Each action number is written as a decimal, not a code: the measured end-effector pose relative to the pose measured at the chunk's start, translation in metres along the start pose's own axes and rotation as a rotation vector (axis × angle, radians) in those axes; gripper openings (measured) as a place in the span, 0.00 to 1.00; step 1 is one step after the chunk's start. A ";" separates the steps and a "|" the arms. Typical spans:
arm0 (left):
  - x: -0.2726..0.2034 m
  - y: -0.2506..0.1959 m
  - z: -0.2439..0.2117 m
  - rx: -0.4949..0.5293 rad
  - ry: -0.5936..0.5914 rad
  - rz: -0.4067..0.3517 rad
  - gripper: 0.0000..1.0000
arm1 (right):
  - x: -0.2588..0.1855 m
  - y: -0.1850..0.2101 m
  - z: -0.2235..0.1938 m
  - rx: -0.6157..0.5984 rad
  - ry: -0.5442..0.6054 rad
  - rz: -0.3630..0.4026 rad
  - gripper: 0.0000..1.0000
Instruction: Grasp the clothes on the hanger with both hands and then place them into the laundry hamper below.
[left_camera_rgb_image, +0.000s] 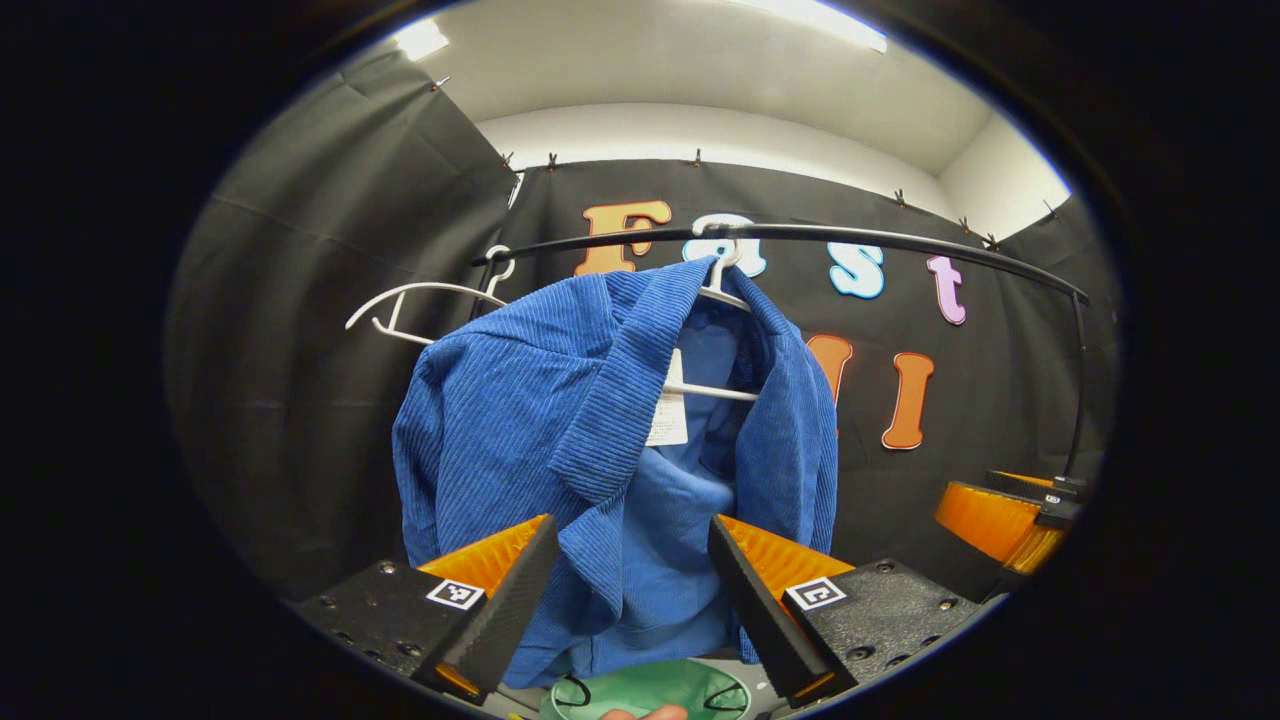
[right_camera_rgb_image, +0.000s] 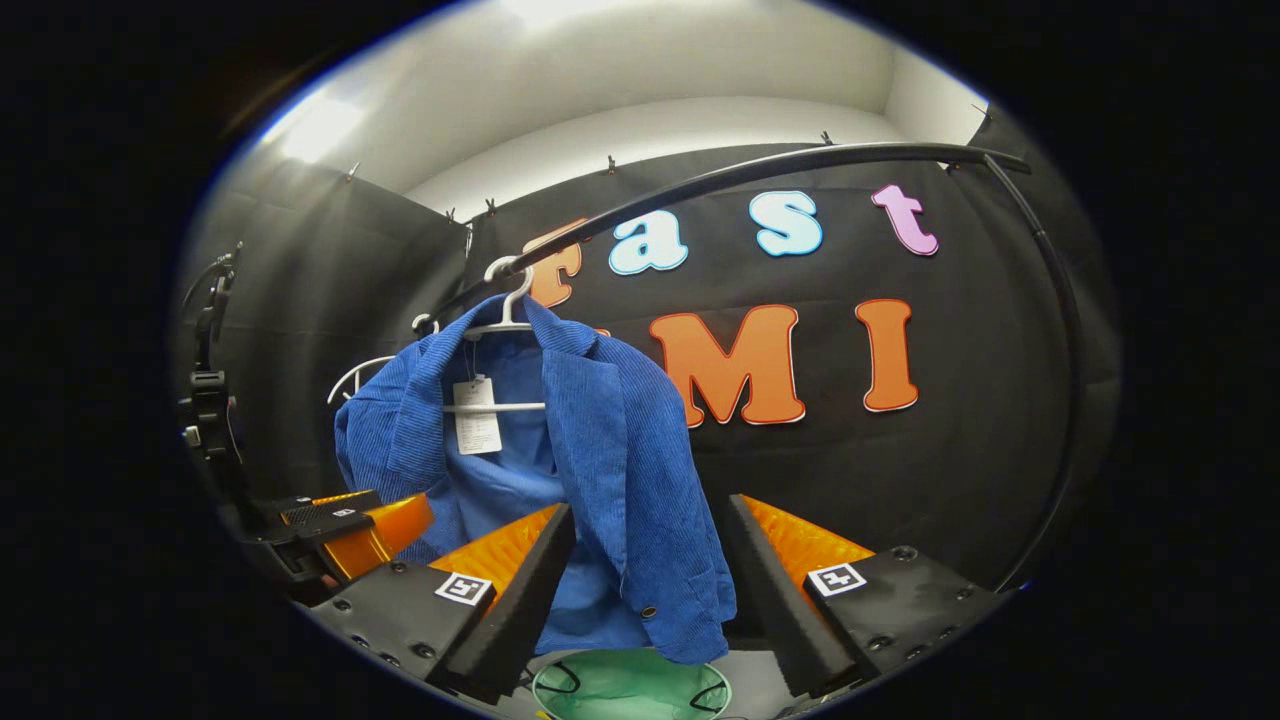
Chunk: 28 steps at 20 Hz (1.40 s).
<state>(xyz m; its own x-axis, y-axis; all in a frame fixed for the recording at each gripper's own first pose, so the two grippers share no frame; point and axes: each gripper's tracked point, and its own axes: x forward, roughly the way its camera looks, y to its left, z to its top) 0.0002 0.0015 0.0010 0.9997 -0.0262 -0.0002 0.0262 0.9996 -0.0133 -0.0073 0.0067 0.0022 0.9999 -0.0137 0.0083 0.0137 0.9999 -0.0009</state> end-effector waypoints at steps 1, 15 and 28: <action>0.001 0.000 0.000 0.001 0.000 0.001 0.91 | -0.001 0.002 0.000 -0.001 0.001 0.002 0.99; -0.007 0.010 0.007 0.008 -0.015 0.023 0.92 | -0.003 0.005 -0.003 0.013 0.007 0.022 0.99; -0.009 0.024 0.018 0.009 -0.042 0.067 0.95 | 0.012 0.000 -0.014 0.030 0.033 0.055 0.99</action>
<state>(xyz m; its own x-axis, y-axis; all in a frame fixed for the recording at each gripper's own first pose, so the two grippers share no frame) -0.0081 0.0264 0.0186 0.9983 0.0415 0.0408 -0.0413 0.9991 -0.0056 0.0047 0.0067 -0.0121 0.9989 0.0417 -0.0237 -0.0410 0.9987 0.0292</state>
